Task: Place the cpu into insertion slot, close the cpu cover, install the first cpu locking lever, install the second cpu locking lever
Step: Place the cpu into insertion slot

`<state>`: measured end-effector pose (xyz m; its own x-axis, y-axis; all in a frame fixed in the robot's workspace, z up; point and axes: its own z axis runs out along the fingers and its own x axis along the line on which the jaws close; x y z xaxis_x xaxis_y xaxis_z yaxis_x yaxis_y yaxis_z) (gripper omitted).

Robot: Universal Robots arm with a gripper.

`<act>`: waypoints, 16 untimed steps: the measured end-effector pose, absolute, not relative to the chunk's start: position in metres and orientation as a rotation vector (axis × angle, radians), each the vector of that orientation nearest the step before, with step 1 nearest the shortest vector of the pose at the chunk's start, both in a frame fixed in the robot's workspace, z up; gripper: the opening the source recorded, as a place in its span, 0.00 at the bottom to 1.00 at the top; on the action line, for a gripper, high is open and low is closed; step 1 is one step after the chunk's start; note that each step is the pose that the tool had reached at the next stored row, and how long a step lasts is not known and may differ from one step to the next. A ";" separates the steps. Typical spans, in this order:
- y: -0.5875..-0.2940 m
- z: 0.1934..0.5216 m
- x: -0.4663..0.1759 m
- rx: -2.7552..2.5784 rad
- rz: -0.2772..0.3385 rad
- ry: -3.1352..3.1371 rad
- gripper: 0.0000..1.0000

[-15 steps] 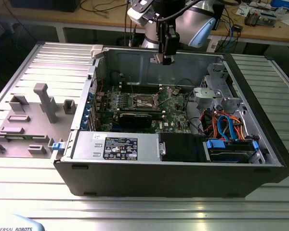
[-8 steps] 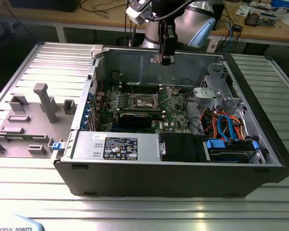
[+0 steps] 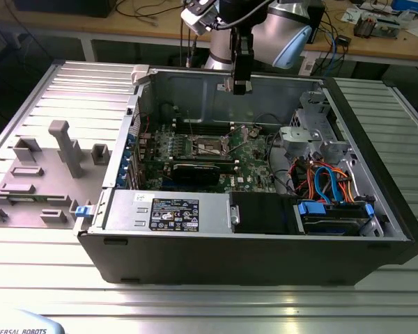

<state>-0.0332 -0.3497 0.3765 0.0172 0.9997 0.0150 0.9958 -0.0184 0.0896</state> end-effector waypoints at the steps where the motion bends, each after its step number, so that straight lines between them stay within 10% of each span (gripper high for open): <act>1: -0.350 0.376 -0.033 2.202 0.114 2.163 0.54; 16: -0.350 0.376 -0.033 2.233 0.112 2.128 0.54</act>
